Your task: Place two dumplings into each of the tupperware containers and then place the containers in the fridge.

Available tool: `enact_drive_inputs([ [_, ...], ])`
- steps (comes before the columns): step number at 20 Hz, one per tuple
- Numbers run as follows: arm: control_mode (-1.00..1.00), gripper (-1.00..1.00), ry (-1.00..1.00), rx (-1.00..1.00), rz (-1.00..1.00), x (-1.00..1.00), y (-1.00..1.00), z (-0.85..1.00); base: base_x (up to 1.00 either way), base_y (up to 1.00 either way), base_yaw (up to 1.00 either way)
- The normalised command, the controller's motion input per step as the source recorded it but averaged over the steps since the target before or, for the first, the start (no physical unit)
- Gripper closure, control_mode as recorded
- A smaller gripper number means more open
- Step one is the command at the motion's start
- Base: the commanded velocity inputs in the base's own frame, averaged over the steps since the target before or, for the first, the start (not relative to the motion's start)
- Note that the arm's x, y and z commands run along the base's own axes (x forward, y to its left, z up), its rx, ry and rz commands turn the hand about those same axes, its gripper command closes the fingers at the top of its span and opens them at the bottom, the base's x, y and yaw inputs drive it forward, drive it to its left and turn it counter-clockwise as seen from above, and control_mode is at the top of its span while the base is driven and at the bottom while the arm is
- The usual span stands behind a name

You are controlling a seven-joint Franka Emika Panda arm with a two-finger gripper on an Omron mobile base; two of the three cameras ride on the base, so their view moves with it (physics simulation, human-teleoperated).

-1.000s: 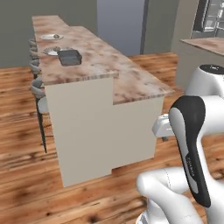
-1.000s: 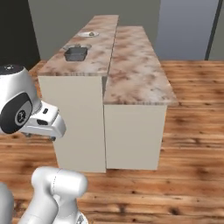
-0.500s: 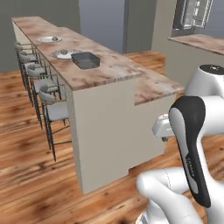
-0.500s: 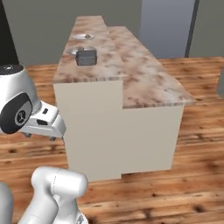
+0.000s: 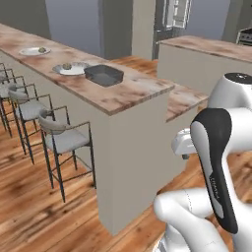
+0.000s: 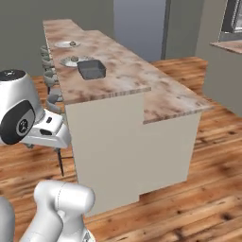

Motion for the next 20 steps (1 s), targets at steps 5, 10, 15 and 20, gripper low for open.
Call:
enact_drive_inputs([
  [5, 1.0, -1.0, 0.0, 0.0, 0.0, 0.0, 0.0, 0.0, 0.07, 1.0, -0.46],
  [10, 1.0, -1.0, 0.0, 0.0, 0.0, 0.0, 0.0, 0.0, 0.0, 1.0, -0.46],
  [15, 1.0, -1.0, 0.0, 0.0, 0.0, 0.0, 0.0, 0.0, 0.0, 1.0, -0.44],
  [20, 1.0, -1.0, 0.0, 0.0, 0.0, 0.0, 0.0, 0.0, 0.03, 1.0, -0.36],
])
